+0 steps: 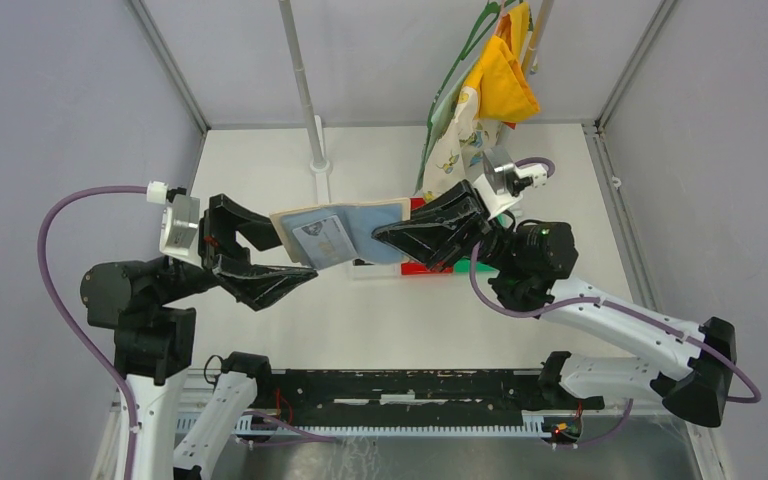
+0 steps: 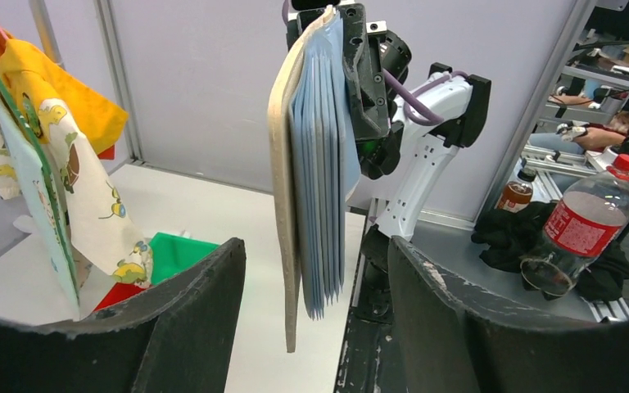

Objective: Take the credit cards out of the card holder
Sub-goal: Remove the credit card from the card holder.

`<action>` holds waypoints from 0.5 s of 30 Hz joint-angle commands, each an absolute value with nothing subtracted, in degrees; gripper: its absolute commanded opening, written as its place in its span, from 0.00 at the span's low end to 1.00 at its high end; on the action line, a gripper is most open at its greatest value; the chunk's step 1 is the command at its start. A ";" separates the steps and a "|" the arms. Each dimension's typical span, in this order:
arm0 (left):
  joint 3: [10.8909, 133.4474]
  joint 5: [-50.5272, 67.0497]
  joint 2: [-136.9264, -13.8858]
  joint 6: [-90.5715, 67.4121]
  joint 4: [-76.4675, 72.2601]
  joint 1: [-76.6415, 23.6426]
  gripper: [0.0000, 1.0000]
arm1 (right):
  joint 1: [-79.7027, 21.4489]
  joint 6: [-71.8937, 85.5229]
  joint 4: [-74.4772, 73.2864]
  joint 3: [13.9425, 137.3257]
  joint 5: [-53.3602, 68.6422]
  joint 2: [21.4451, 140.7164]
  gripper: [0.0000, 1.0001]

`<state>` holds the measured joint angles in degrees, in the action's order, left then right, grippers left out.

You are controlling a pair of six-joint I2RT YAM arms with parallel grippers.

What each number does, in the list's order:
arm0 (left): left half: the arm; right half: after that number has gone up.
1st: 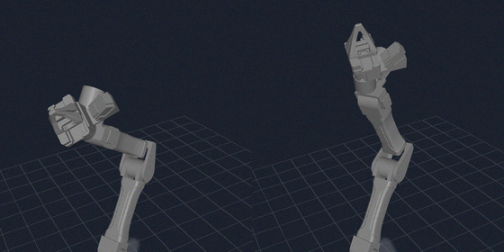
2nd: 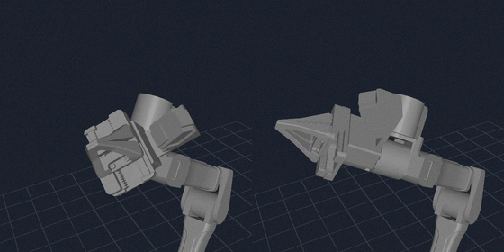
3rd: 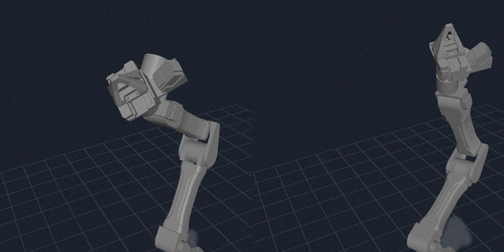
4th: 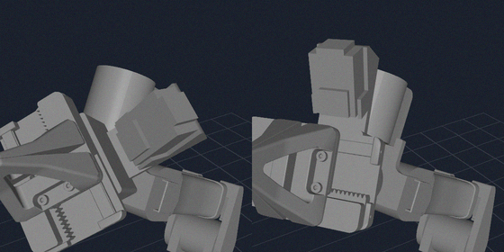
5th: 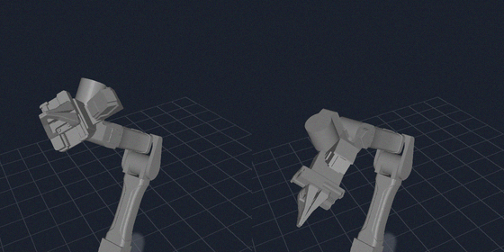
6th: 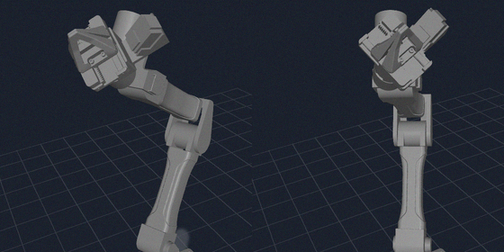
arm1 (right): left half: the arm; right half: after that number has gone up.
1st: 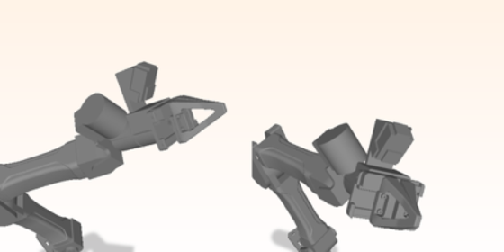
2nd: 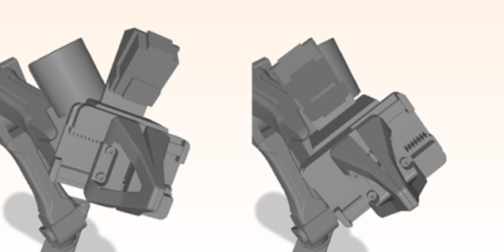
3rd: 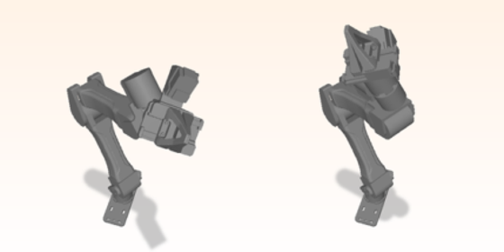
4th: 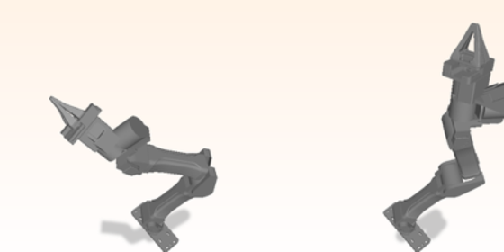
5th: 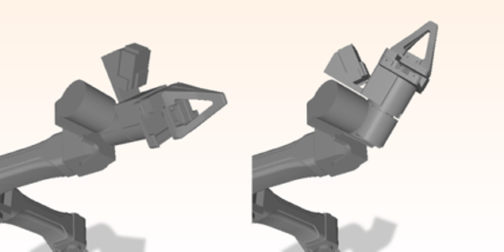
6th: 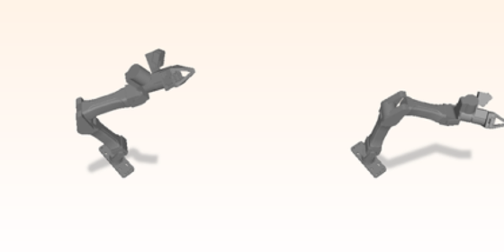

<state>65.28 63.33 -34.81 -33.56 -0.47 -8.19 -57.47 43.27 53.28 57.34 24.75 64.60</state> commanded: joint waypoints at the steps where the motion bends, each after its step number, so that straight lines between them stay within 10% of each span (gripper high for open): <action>1: 65.47 64.34 -34.75 -38.08 -5.69 -8.25 0.69 | -58.56 44.71 60.56 61.04 23.60 65.88 0.00; 15: 63.81 65.29 -35.44 -46.91 -12.81 -8.48 0.63 | -61.99 44.62 63.71 61.40 19.85 69.04 0.00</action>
